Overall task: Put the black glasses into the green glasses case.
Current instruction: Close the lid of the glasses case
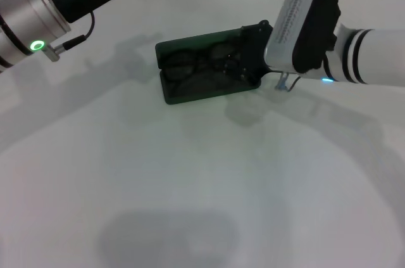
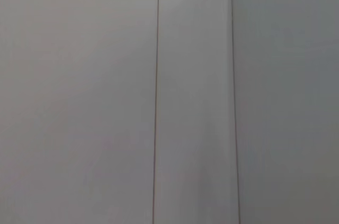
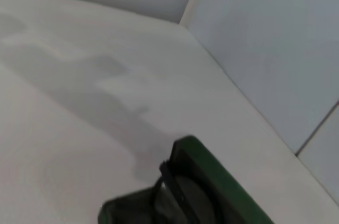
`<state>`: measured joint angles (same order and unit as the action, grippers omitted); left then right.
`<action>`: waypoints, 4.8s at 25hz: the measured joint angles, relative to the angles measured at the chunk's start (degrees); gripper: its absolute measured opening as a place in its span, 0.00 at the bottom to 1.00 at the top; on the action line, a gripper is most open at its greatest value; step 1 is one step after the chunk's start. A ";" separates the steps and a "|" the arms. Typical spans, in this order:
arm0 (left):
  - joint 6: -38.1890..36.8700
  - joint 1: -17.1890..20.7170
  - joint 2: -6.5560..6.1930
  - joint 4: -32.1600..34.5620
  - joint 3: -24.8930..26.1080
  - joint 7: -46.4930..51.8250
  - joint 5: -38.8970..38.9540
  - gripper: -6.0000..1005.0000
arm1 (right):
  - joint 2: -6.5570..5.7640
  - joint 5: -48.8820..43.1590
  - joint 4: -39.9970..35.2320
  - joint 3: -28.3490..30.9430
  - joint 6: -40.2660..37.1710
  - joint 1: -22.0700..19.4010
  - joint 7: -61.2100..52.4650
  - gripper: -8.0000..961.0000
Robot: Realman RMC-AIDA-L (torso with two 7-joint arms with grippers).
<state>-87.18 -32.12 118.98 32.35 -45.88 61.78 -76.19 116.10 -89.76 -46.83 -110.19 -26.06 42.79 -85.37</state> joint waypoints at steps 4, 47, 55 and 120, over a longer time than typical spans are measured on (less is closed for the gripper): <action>0.00 -0.10 0.04 0.00 0.00 0.00 -0.02 0.54 | 0.04 -2.19 0.08 -1.03 0.44 0.37 0.00 0.48; 1.42 0.02 0.60 -0.51 0.60 -0.70 3.00 0.54 | 0.10 -8.42 -3.55 1.77 -4.87 -1.65 -1.68 0.25; 2.06 1.13 0.80 -4.10 0.37 -8.32 8.22 0.56 | 0.10 -8.90 -3.48 -8.01 7.81 -2.64 -1.25 0.34; 9.95 -5.40 0.66 -3.79 -0.70 -3.87 -2.53 0.88 | 0.09 -10.71 1.20 -26.74 26.09 3.29 -1.70 0.37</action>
<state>-77.23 -37.53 119.64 28.56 -46.58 57.92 -78.72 116.19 -100.47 -45.62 -136.93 0.02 46.08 -87.07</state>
